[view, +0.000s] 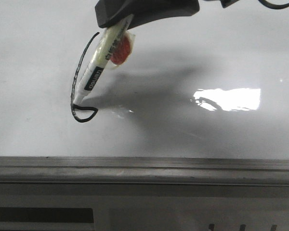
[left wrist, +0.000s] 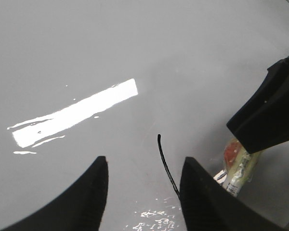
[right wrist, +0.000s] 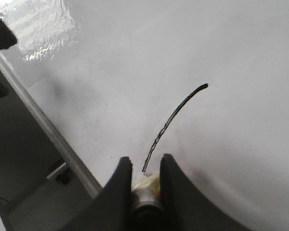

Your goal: Write number 6 on whiteboard

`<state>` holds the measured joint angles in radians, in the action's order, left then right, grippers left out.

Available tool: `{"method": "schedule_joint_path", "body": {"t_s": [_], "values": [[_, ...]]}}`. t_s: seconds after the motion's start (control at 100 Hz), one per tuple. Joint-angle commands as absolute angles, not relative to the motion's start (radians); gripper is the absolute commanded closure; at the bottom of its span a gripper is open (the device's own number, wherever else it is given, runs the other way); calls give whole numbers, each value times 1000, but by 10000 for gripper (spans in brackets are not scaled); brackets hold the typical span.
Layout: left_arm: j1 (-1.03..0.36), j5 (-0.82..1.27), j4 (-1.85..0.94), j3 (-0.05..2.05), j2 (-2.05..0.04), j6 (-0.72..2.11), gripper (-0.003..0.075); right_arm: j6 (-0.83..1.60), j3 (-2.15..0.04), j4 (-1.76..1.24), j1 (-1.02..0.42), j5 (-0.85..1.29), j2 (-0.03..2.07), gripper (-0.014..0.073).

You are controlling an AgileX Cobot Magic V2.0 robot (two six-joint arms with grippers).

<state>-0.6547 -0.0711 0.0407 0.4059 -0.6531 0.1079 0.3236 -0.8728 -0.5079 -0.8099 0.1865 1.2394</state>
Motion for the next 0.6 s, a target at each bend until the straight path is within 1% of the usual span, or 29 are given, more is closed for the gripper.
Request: {"method": "schedule_joint_path", "body": {"t_s": [0.0, 0.13, 0.26, 0.59], "values": [[-690, -112, 49, 438, -657, 106, 406, 343, -899, -491, -836, 151, 1185, 657], [-795, -10, 70, 432, -704, 106, 406, 343, -899, -491, -881, 178, 1175, 657], [-889, -96, 75, 390, -758, 106, 405, 343, -899, -491, -916, 203, 1175, 657], [-903, -135, 118, 378, -852, 106, 405, 343, -899, -493, -927, 202, 1175, 657]]}}
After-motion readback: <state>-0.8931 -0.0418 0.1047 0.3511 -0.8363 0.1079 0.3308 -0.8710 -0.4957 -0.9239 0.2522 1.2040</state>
